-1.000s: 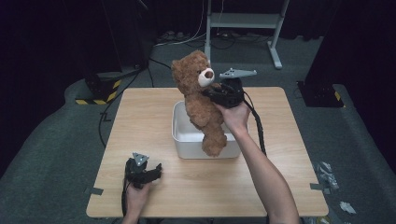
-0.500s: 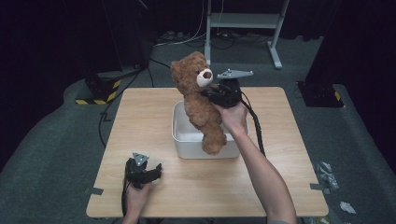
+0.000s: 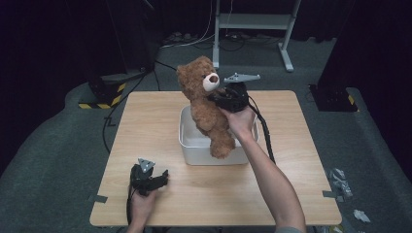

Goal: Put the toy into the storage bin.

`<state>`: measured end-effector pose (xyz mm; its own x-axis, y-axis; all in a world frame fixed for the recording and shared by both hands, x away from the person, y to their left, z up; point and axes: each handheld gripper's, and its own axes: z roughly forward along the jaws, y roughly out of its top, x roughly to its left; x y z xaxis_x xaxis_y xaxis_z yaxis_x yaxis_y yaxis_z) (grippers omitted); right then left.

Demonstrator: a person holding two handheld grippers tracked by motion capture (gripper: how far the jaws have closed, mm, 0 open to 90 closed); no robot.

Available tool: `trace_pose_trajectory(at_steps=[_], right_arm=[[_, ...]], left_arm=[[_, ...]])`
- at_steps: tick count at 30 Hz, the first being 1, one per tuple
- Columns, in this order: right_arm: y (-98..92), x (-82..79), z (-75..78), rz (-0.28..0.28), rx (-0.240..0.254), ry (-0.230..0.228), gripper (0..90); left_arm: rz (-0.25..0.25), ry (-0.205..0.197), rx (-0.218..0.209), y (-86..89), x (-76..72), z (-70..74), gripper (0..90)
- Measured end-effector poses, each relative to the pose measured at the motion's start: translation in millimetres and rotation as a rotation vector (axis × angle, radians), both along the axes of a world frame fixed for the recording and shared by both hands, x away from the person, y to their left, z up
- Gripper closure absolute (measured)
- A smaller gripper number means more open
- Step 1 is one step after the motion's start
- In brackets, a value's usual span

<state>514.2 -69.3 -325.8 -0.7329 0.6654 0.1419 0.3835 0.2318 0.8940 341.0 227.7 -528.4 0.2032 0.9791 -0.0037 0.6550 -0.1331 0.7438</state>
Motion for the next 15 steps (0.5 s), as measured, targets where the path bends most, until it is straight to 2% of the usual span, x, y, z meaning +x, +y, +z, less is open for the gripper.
trace_pose_trajectory(at_steps=[15], right_arm=[[0.8,8.3,-11.3,-0.008,0.004,0.030,77.6]], left_arm=[[0.000,0.000,0.000,0.0,0.0,0.1,21.4]])
